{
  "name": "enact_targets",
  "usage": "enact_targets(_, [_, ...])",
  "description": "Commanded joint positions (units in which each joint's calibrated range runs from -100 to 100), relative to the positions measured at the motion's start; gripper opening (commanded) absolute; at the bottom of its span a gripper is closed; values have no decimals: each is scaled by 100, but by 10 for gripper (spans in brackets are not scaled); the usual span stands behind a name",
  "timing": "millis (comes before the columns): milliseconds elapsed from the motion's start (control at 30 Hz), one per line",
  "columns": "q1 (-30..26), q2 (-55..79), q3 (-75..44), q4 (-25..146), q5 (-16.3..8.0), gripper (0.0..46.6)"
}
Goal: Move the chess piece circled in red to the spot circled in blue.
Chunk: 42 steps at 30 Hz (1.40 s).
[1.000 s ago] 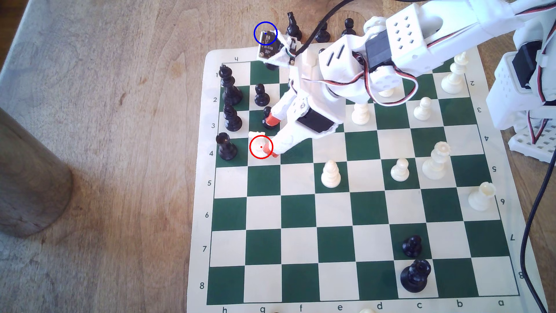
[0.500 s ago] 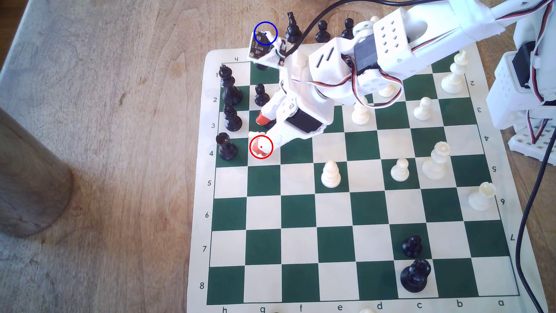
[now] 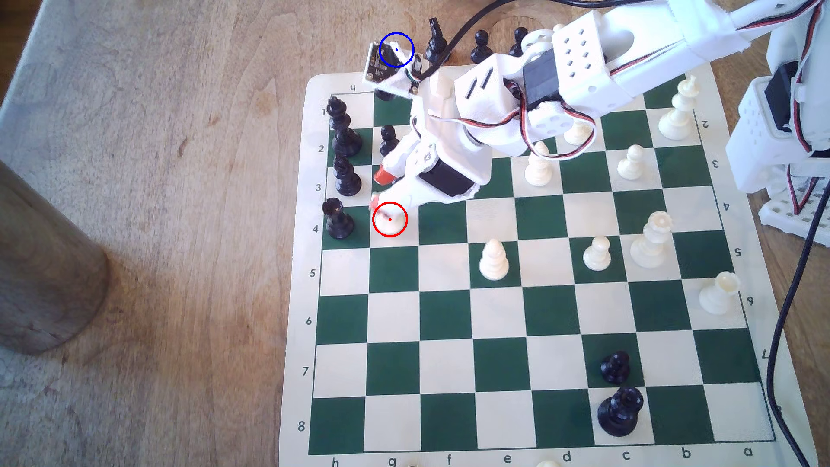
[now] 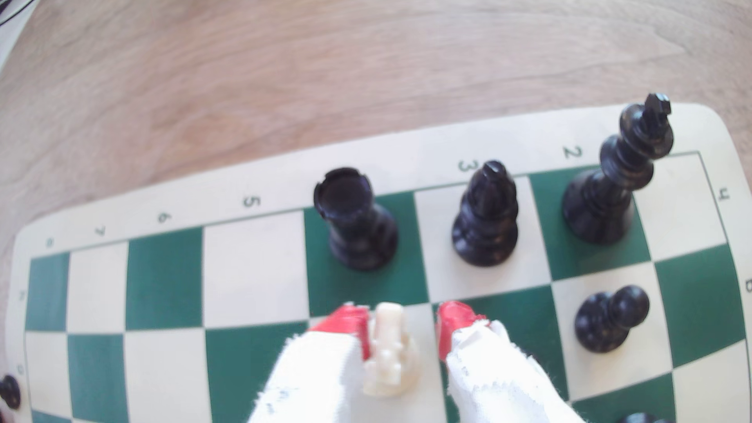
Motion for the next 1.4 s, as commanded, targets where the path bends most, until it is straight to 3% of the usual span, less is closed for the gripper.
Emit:
enact_targets(0, [-63,-81,-447,71,5,40])
enact_targets(367, [-102,-132,-556,235,-20,33])
enact_targets(533, [-102,-454,-1191,956,-190,33])
enact_targets(767, [-16,-913,-1934,1824,-220,33])
enact_targets(1000, [618,-1227,-2850,3012,-259,33])
enact_targets(1367, [1682,-1295,-2859,3151,-83,33])
